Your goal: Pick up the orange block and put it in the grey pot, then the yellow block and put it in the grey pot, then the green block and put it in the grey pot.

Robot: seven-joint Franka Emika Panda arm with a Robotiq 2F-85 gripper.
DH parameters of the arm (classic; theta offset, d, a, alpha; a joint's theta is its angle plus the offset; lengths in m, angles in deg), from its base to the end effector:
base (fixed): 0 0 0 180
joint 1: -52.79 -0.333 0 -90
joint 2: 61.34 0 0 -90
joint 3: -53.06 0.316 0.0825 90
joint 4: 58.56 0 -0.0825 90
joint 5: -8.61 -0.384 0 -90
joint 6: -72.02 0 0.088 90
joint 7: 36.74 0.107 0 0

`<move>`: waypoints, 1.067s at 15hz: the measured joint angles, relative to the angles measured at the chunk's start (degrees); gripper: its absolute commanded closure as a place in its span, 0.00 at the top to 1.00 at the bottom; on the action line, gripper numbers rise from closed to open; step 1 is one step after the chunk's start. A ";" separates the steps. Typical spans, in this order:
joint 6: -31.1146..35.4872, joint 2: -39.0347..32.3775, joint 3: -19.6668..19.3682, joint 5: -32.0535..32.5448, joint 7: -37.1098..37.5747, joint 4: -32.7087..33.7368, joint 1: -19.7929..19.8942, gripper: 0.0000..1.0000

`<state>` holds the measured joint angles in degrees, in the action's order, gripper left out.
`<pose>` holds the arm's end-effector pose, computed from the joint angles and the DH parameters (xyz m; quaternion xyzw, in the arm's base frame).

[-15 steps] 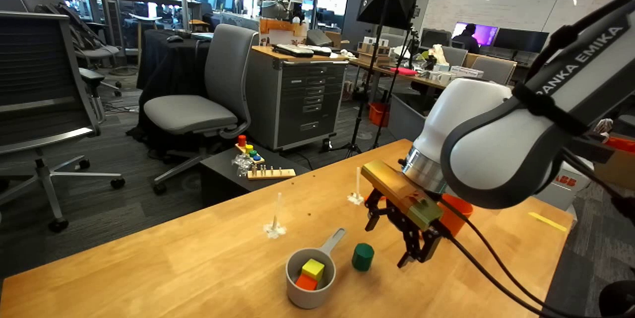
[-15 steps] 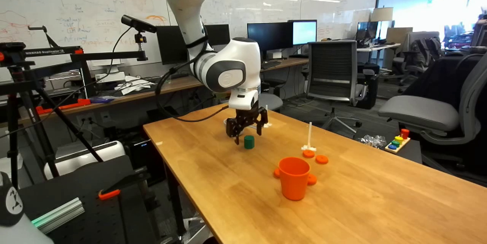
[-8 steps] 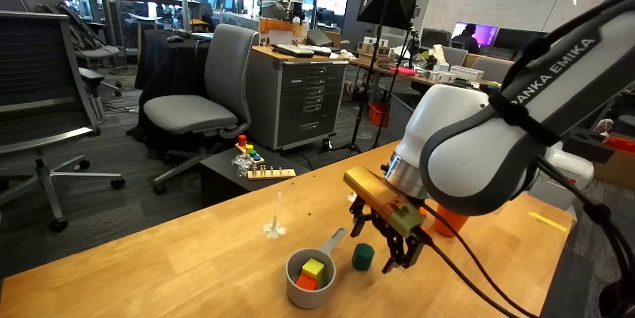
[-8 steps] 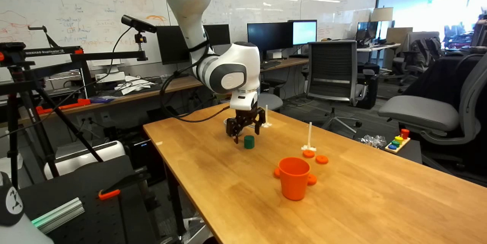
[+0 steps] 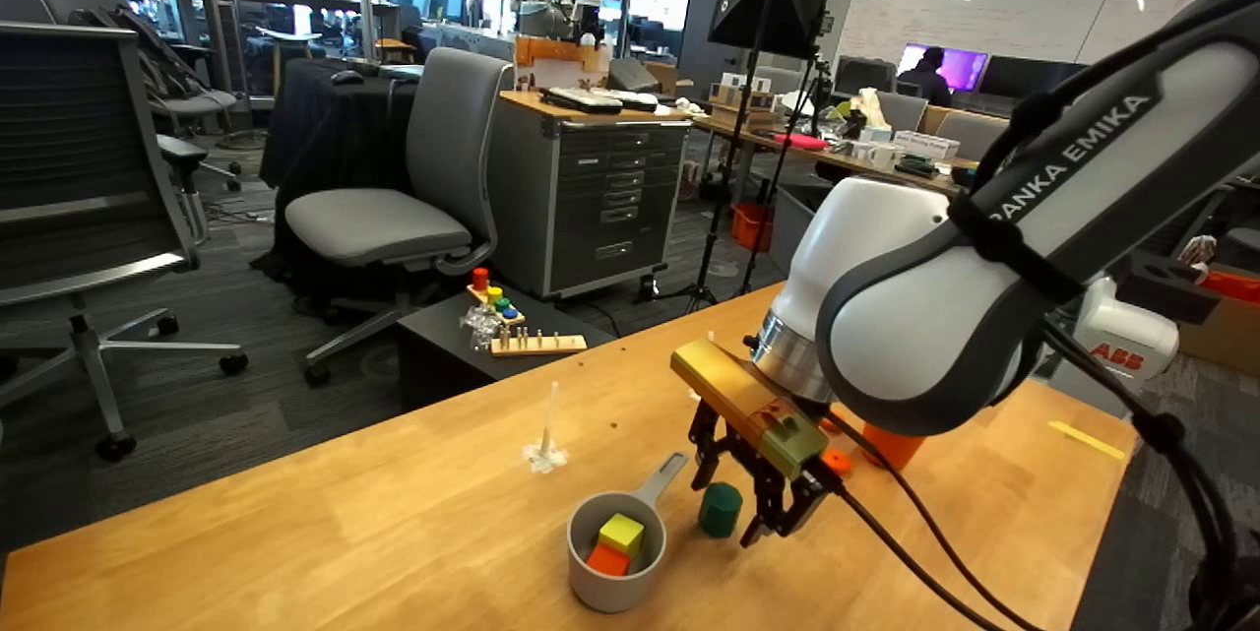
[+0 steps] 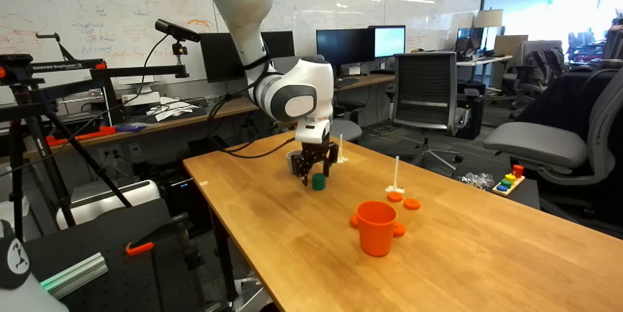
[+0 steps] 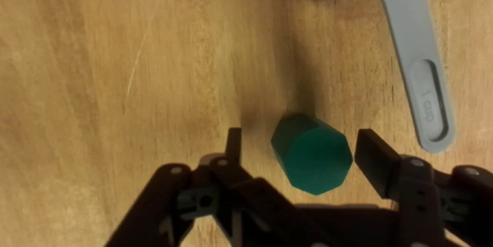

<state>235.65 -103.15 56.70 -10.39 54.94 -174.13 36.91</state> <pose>0.5641 0.1819 0.0929 -0.6968 0.7114 0.0332 0.0852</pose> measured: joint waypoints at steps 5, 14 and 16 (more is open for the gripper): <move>-0.10 -1.07 0.00 0.00 -0.02 0.63 0.04 0.19; -0.09 -0.95 0.00 0.03 -0.05 0.97 -0.51 0.19; -0.03 -0.51 0.00 0.03 -0.05 1.02 -0.88 0.19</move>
<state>235.61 -103.66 56.71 -10.36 54.89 -173.11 36.03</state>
